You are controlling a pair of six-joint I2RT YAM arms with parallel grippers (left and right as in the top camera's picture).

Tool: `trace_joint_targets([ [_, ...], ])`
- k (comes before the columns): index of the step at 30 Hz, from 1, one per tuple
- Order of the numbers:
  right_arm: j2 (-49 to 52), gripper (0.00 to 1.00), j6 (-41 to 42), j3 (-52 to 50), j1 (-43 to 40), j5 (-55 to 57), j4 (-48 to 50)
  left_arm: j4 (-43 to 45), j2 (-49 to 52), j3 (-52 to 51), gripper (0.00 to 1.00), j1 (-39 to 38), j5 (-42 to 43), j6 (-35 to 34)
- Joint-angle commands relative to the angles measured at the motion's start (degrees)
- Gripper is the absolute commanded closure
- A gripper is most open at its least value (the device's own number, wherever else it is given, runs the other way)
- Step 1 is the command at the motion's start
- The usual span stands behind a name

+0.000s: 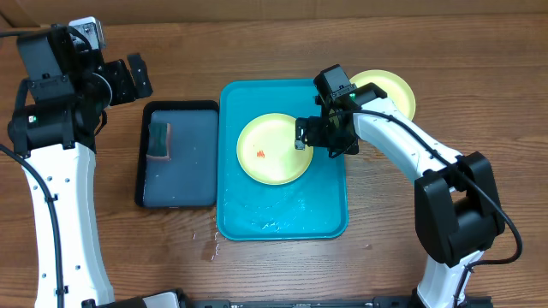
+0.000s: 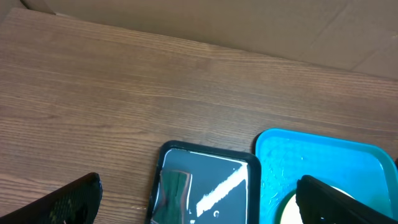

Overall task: Clean dirty plates on tray and stack at the side
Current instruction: 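Drag the yellow plate down toward the teal tray's center with the right gripper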

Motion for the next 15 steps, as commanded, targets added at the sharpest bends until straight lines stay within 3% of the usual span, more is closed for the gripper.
trace_joint_targets([
  [1, -1.11, 0.0, 0.11, -0.04, -0.07, -0.07, 0.31, 0.07, 0.35, 0.33, 0.0, -0.33, 0.42, -1.01],
  [15, -1.11, 0.0, 0.11, -0.04, -0.04, -0.07, 3.43, 0.09, 0.35, 0.33, 0.0, -0.33, 0.39, -1.01],
])
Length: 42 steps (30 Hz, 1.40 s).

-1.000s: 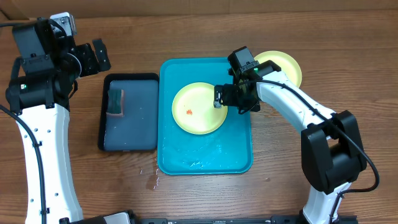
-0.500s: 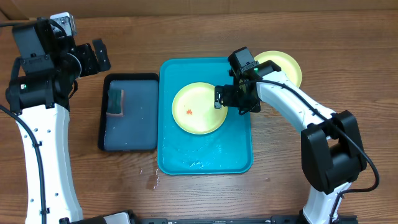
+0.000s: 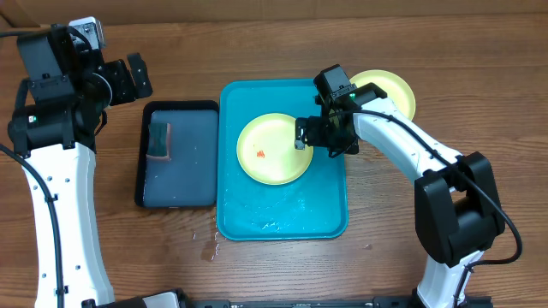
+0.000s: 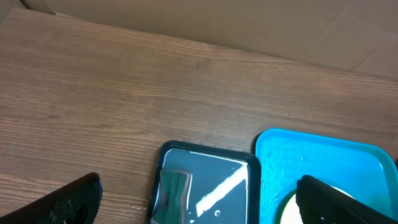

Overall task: Clean dirty plates on tray and stack at the side
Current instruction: 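Drag the yellow plate down toward the teal tray's center with the right gripper, then hold the yellow plate's rim steady with the right gripper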

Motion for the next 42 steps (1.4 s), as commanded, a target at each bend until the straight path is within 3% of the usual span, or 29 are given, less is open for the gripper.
trace_joint_targets([
  [1, -1.11, 0.0, 0.11, 0.0, -0.07, -0.02, 5.07, 0.07, 0.35, 0.33, 0.0, -0.31, 0.39, -0.98],
  [9, -1.11, 0.0, 0.13, 0.0, -0.04, -0.04, 15.58, 0.07, 0.35, 0.33, 0.0, -0.33, 0.42, -0.98],
  [17, -1.11, 0.02, -0.09, 0.0, -0.07, 2.45, 2.78, 0.04, 0.37, 0.33, 0.0, -0.33, 0.42, -0.98],
  [20, -1.11, 0.44, -0.02, 0.0, -0.04, 2.97, 1.38, 0.07, 0.35, 0.33, 0.0, -0.33, 0.42, -0.98],
  [21, -1.11, 0.64, 0.44, 0.0, -0.04, 2.97, 1.11, 0.04, 0.37, 0.33, 0.0, -0.33, 0.42, -0.98],
  [22, -1.11, 0.7, 0.63, -0.02, 0.0, 2.86, 0.96, 0.07, 0.37, 0.33, 0.0, -0.33, 0.42, -0.98],
  [28, -1.11, 0.72, 0.57, -1.57, 0.66, 2.58, 1.46, 0.07, 0.37, 0.33, 0.0, -0.33, 0.42, -0.98],
  [31, -1.11, 0.62, 0.57, -3.67, 0.66, 2.58, 3.39, 0.07, 0.37, 0.33, 0.0, -0.33, 0.42, -1.01],
  [36, -1.07, 0.55, 1.75, -6.99, 0.66, 2.54, 7.19, 0.07, 0.37, 0.33, 0.0, -0.33, 0.42, -1.01],
  [40, -1.07, 0.57, 1.81, -8.68, 0.66, 2.54, 9.73, 0.07, 0.37, 0.33, 0.0, -0.33, 0.42, -1.01],
  [42, -1.07, 0.66, 1.81, -8.68, 0.66, 2.54, 10.05, 0.04, 0.37, 0.33, 0.0, -0.33, 0.42, -1.01],
])
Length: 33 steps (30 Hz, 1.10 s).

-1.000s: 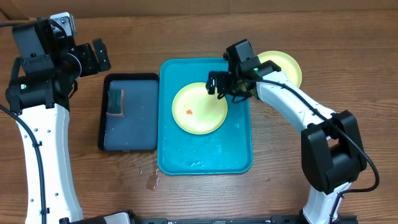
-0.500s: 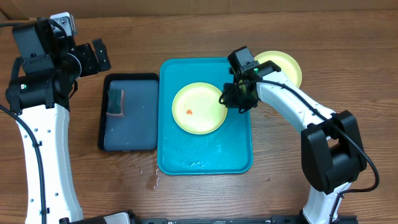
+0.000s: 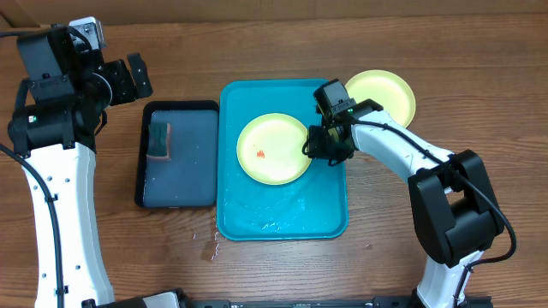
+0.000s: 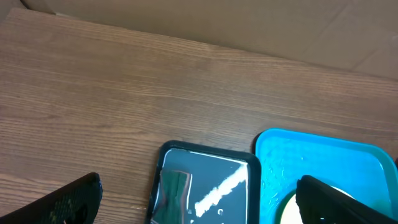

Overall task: Clean dirty plates on tray and stack at the side
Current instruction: 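Hold the yellow plate's rim steady with the right gripper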

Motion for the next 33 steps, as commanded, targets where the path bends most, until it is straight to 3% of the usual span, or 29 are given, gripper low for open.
trace_joint_targets([
  [1, -1.07, 0.69, 0.66, -0.35, 0.22, 0.5, 0.94, 0.09, 0.37, 0.33, 0.0, -0.33, 0.42, -0.98],
  [10, -1.07, 0.82, 0.68, -0.35, 0.22, 0.48, 2.08, 0.09, 0.37, 0.33, 0.0, -0.31, 0.42, -1.01],
  [26, -1.07, 0.83, 0.68, -3.69, 0.22, 0.48, 5.84, 0.09, 0.37, 0.33, 0.0, -0.31, 0.42, -1.01],
  [28, -1.05, 0.89, 0.68, -4.02, 0.22, 0.48, 6.19, 0.09, 0.37, 0.33, 0.0, -0.31, 0.42, -1.01],
  [33, -1.07, 0.89, 0.66, -3.91, 0.22, 0.5, 6.16, 0.09, 0.37, 0.33, 0.0, -0.31, 0.42, -0.98],
])
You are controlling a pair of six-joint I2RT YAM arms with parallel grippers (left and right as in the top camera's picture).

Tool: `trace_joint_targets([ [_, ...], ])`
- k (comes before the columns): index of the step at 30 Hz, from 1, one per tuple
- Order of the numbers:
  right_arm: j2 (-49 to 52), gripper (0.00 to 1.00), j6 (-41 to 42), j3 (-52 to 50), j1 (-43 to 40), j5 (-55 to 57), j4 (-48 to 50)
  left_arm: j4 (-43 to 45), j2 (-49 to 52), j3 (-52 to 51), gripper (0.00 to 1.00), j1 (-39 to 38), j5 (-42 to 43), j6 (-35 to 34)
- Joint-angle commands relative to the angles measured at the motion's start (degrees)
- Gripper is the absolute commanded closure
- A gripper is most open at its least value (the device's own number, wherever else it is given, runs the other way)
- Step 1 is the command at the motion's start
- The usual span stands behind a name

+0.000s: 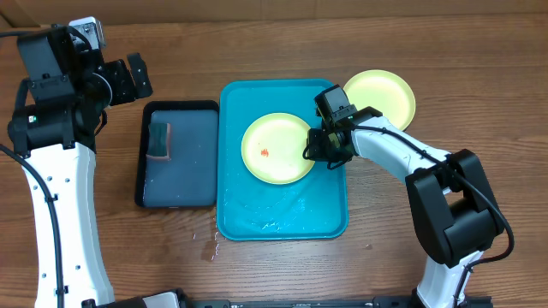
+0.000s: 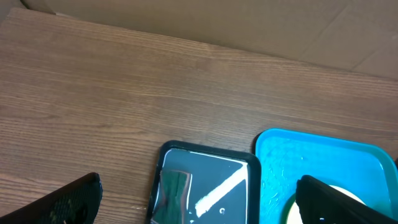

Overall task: Clean dirty plates on tray and stack at the side
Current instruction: 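Hold the yellow plate's rim steady with the right gripper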

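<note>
A yellow-green plate (image 1: 276,148) with a small red stain lies on the blue tray (image 1: 282,214). My right gripper (image 1: 317,145) sits low at the plate's right rim and looks shut on it. A second, clean plate (image 1: 381,94) rests on the table to the right of the tray. My left gripper (image 1: 137,77) hangs open high over the table's far left. In the left wrist view its fingers (image 2: 62,202) stand wide apart with nothing between them, and the dirty plate's edge (image 2: 292,210) just shows.
A black tray (image 1: 180,167) of water lies left of the blue tray, with a green sponge (image 1: 159,141) at its far left end. The left wrist view shows the same black tray (image 2: 208,155) and sponge (image 2: 174,186). Water drops lie at the blue tray's near left corner.
The dirty plate has shifted slightly to the right on the blue tray, along with my right gripper at its rim. The left arm has not moved.
My right gripper first hovered open over the dirty plate's right edge and stayed there half a second later. Then it was down at the rim. Now the plate sits a little further right. The left gripper stayed open and still throughout.
</note>
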Motion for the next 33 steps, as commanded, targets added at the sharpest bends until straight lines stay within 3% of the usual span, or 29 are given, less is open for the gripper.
trace_joint_targets([
  [1, -1.07, 0.89, 0.11, -0.28, 0.17, 0.52, 0.2, 0.07, 0.37, 0.33, 0.0, -0.31, 0.42, -0.98],
  [6, -1.07, 0.75, 0.09, 0.07, 0.17, 0.52, -0.02, 0.07, 0.37, 0.33, 0.0, -0.31, 0.42, -0.98],
  [11, -1.07, 0.74, 0.07, 2.49, 0.17, 0.72, -2.51, 0.07, 0.37, 0.33, 0.0, -0.33, 0.42, -1.01],
  [22, -1.07, 0.82, 0.07, 4.28, 0.17, 1.2, -4.28, 0.04, 0.37, 0.33, 0.0, -0.31, 0.42, -0.98],
  [26, -1.07, 0.93, 0.09, 4.28, 0.17, 1.2, -4.11, 0.07, 0.37, 0.33, 0.0, -0.31, 0.42, -0.98],
  [33, -1.07, 0.9, 0.09, 4.28, 0.17, 1.2, -4.11, 0.07, 0.37, 0.33, 0.0, -0.33, 0.42, -0.98],
])
